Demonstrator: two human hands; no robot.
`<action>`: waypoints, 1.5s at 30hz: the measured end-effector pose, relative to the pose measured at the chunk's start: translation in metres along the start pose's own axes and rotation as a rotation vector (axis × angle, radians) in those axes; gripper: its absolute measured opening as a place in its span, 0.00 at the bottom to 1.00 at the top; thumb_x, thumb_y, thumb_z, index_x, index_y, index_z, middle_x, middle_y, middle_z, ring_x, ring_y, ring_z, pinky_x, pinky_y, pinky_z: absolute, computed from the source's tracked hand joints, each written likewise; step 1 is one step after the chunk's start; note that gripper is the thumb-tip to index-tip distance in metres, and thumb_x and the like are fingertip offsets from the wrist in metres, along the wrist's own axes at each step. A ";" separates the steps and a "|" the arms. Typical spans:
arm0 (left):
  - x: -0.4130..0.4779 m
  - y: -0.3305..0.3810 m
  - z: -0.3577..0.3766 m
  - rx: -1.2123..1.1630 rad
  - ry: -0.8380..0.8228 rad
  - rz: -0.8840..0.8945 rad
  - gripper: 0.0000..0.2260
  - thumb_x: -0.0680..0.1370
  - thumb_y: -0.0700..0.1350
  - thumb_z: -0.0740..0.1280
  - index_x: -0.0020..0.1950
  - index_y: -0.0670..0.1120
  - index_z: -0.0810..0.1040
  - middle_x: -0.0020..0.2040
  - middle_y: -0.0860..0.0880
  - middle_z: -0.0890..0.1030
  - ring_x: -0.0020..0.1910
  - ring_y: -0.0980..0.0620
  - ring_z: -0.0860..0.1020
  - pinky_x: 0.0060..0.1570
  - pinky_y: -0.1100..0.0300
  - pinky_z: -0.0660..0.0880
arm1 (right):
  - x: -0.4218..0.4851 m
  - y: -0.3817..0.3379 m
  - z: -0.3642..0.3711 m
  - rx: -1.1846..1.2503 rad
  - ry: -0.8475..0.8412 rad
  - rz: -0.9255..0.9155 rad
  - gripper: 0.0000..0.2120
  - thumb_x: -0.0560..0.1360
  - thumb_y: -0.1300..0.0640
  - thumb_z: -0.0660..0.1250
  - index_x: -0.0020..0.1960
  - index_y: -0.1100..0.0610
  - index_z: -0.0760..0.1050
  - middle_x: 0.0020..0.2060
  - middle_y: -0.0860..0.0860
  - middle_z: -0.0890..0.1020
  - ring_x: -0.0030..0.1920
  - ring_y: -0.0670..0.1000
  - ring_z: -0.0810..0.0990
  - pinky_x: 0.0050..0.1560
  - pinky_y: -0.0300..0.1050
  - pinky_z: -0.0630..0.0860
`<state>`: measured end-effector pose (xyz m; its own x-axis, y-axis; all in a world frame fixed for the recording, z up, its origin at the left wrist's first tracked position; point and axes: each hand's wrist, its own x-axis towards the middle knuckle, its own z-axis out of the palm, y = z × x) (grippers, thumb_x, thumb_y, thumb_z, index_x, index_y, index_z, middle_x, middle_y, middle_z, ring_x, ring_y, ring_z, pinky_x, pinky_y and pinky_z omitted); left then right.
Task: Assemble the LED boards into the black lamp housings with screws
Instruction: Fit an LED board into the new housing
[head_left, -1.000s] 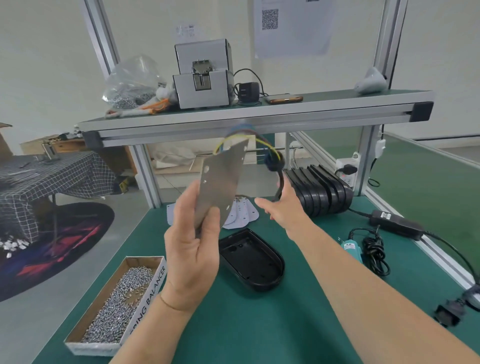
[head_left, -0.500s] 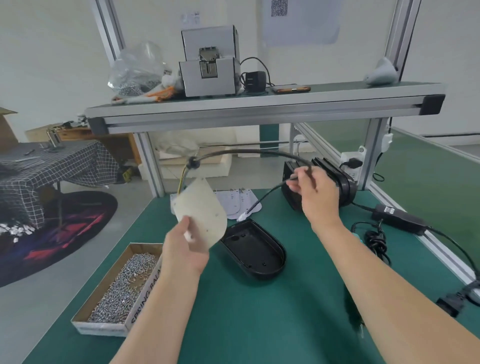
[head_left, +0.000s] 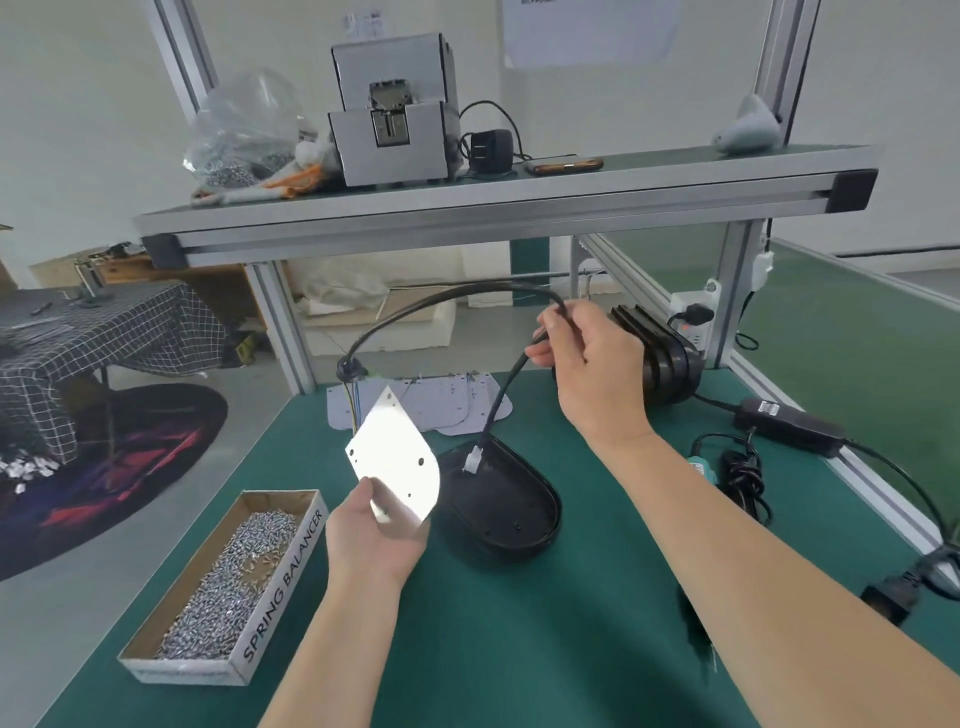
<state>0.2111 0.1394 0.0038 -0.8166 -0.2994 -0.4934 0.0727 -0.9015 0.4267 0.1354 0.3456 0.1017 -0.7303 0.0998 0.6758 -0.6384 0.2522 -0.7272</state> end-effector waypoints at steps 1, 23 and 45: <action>0.002 0.000 -0.001 0.019 0.003 -0.014 0.05 0.82 0.43 0.63 0.53 0.47 0.78 0.48 0.54 0.85 0.56 0.49 0.83 0.61 0.42 0.72 | -0.001 0.002 0.000 -0.005 0.000 0.010 0.09 0.84 0.59 0.62 0.48 0.62 0.78 0.37 0.50 0.84 0.36 0.42 0.84 0.42 0.33 0.79; 0.021 -0.031 -0.023 0.056 -0.136 -0.139 0.17 0.83 0.46 0.60 0.71 0.47 0.75 0.68 0.43 0.79 0.66 0.35 0.76 0.70 0.32 0.64 | -0.001 0.010 -0.002 -0.081 -0.039 -0.035 0.09 0.84 0.60 0.62 0.51 0.63 0.78 0.37 0.50 0.84 0.38 0.43 0.84 0.45 0.38 0.81; 0.016 -0.032 -0.015 0.102 -0.207 -0.144 0.16 0.84 0.46 0.59 0.69 0.43 0.76 0.63 0.44 0.82 0.61 0.42 0.81 0.68 0.38 0.69 | -0.017 -0.027 0.017 0.045 -0.257 0.011 0.09 0.84 0.61 0.62 0.50 0.65 0.78 0.36 0.55 0.83 0.36 0.47 0.84 0.43 0.45 0.83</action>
<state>0.2043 0.1592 -0.0289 -0.9149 -0.0910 -0.3934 -0.1020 -0.8906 0.4431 0.1614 0.3204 0.1076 -0.7712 -0.1474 0.6193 -0.6363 0.2085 -0.7427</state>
